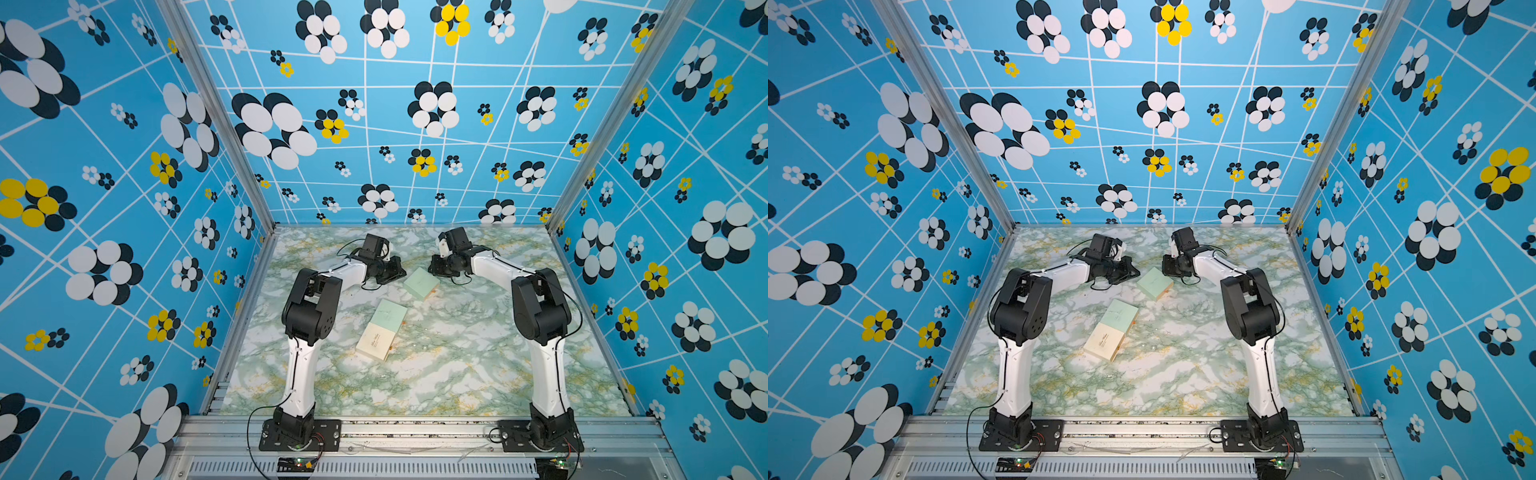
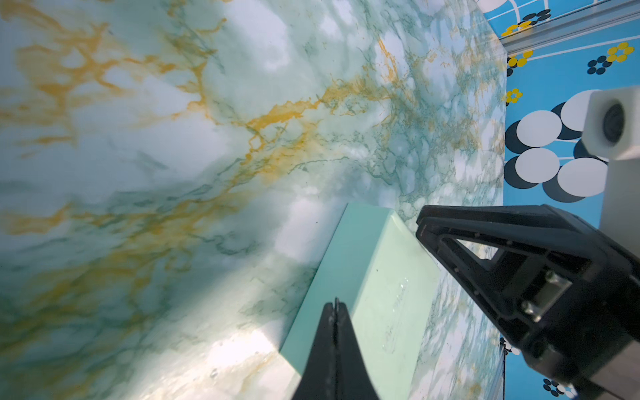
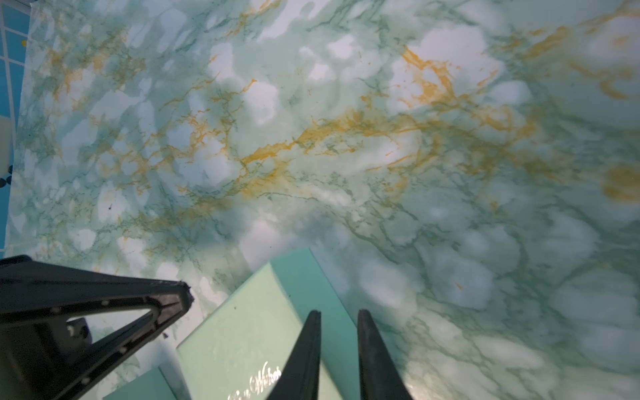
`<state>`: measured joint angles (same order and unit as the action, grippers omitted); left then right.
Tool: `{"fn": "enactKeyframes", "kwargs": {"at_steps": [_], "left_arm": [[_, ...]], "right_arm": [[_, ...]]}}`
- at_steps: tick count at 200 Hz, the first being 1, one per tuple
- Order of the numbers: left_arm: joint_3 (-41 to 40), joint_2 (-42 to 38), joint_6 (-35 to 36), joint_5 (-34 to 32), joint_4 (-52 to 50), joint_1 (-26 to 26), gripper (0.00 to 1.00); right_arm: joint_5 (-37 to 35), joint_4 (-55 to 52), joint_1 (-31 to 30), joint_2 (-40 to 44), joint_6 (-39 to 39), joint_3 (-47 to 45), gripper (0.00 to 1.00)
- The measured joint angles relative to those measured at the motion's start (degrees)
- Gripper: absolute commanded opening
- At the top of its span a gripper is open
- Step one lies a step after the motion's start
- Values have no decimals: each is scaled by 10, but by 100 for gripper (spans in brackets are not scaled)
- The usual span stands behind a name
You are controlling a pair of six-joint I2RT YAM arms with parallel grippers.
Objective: Take out the earrings from the drawer-style jewelry box
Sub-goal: Move the jewelry box to the center of the board.
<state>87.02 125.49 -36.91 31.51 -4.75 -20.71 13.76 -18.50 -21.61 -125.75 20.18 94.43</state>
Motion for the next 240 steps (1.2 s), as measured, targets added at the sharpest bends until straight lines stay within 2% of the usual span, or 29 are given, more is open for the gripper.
{"fn": "enactKeyframes", "kwargs": {"at_steps": [109,194,240], "left_arm": [[-6,1,3,5,-13,-1,0],[-125,-59,5,-3,-14,-14,0],[-155,-101,5,-11,-10,-15,0]], "right_arm": [[37,23,-7,0,7,-54,21],[50,42,-35,3,15,-62,21],[49,44,-50,15,15,-75,21]]}}
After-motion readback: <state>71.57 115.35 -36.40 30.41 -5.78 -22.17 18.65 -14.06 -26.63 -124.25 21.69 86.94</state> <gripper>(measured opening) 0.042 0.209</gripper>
